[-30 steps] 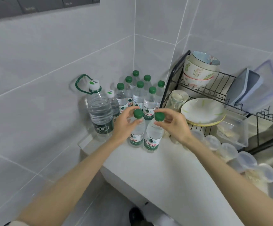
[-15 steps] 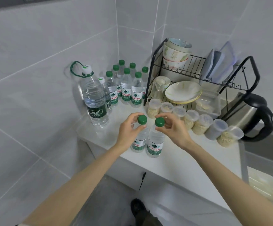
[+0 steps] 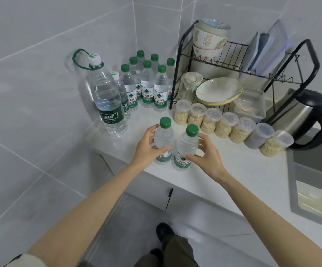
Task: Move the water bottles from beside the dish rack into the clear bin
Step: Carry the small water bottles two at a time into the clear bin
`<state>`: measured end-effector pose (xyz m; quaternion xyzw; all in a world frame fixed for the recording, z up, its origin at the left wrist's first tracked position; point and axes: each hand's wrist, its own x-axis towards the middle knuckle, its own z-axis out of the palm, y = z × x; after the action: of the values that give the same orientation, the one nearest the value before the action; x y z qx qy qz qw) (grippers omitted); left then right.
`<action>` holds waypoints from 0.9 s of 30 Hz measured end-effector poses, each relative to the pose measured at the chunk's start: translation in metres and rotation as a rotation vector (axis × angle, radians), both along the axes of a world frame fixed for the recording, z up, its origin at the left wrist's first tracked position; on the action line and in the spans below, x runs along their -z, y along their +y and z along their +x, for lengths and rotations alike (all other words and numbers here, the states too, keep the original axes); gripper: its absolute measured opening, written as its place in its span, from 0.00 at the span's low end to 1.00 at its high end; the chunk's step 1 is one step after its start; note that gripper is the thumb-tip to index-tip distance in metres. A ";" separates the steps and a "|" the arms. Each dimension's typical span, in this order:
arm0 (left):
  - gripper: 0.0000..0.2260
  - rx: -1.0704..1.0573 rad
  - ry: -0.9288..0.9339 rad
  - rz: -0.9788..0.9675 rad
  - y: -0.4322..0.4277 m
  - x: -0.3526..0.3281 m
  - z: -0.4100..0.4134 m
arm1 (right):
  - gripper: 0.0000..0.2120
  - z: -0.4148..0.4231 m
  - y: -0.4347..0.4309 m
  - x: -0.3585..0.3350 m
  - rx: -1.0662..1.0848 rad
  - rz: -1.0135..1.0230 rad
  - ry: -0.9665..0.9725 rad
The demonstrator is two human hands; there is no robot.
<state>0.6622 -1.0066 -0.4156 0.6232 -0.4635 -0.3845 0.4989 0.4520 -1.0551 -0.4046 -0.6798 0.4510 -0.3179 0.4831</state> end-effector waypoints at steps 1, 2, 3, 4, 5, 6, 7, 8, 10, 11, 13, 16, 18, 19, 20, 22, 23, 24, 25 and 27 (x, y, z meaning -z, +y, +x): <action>0.34 -0.001 -0.001 0.008 0.000 0.006 0.000 | 0.34 0.000 0.001 0.007 0.014 0.018 -0.004; 0.35 -0.005 0.000 0.014 0.000 0.010 0.000 | 0.34 -0.001 0.003 0.013 0.028 0.035 -0.014; 0.35 -0.008 0.003 0.010 -0.001 0.014 0.000 | 0.35 -0.001 0.003 0.017 0.039 0.039 -0.026; 0.35 -0.005 0.000 0.006 -0.002 0.021 0.000 | 0.35 0.000 0.003 0.024 0.047 0.039 -0.037; 0.35 0.003 -0.004 0.005 -0.002 0.029 0.000 | 0.35 0.000 0.004 0.030 0.051 0.033 -0.043; 0.35 0.008 -0.005 0.000 -0.003 0.031 0.001 | 0.35 0.001 0.002 0.032 0.055 0.023 -0.050; 0.36 0.012 -0.004 -0.001 -0.004 0.035 0.001 | 0.35 0.001 0.002 0.036 0.057 0.016 -0.055; 0.37 0.015 -0.003 -0.001 -0.003 0.040 0.001 | 0.36 0.002 0.003 0.040 0.061 0.017 -0.065; 0.37 0.015 -0.009 -0.011 -0.005 0.045 0.000 | 0.36 0.003 0.003 0.045 0.056 0.022 -0.087; 0.36 0.013 -0.009 -0.017 -0.005 0.047 0.000 | 0.36 0.004 0.002 0.047 0.053 0.022 -0.091; 0.35 0.006 0.001 -0.034 -0.006 0.050 -0.001 | 0.36 0.007 0.002 0.049 0.064 0.012 -0.093; 0.32 -0.017 -0.022 -0.066 -0.007 0.052 -0.004 | 0.34 0.011 0.005 0.050 0.096 -0.001 -0.102; 0.33 -0.048 -0.027 -0.074 -0.007 0.053 -0.006 | 0.33 0.014 0.008 0.049 0.116 -0.003 -0.097; 0.33 -0.063 -0.022 -0.077 -0.007 0.051 -0.008 | 0.33 0.015 0.009 0.046 0.126 -0.005 -0.090; 0.33 -0.078 -0.019 -0.074 -0.006 0.051 -0.010 | 0.32 0.016 0.010 0.044 0.133 -0.003 -0.080; 0.34 -0.095 -0.014 -0.062 -0.005 0.045 -0.013 | 0.31 0.015 0.012 0.035 0.145 0.002 -0.058; 0.34 -0.097 -0.015 -0.057 -0.004 0.042 -0.015 | 0.31 0.013 0.014 0.030 0.147 0.005 -0.049; 0.33 -0.097 -0.020 -0.055 -0.002 0.037 -0.016 | 0.31 0.011 0.015 0.024 0.148 0.008 -0.040; 0.33 -0.095 -0.025 -0.052 -0.001 0.031 -0.018 | 0.31 0.008 0.017 0.017 0.146 0.006 -0.029; 0.33 -0.077 -0.029 -0.046 0.002 0.015 -0.022 | 0.31 0.001 0.021 0.000 0.147 -0.001 -0.013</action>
<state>0.6402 -1.0050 -0.4309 0.6345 -0.4550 -0.3451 0.5209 0.4533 -1.0338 -0.4045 -0.6429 0.4966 -0.3571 0.4610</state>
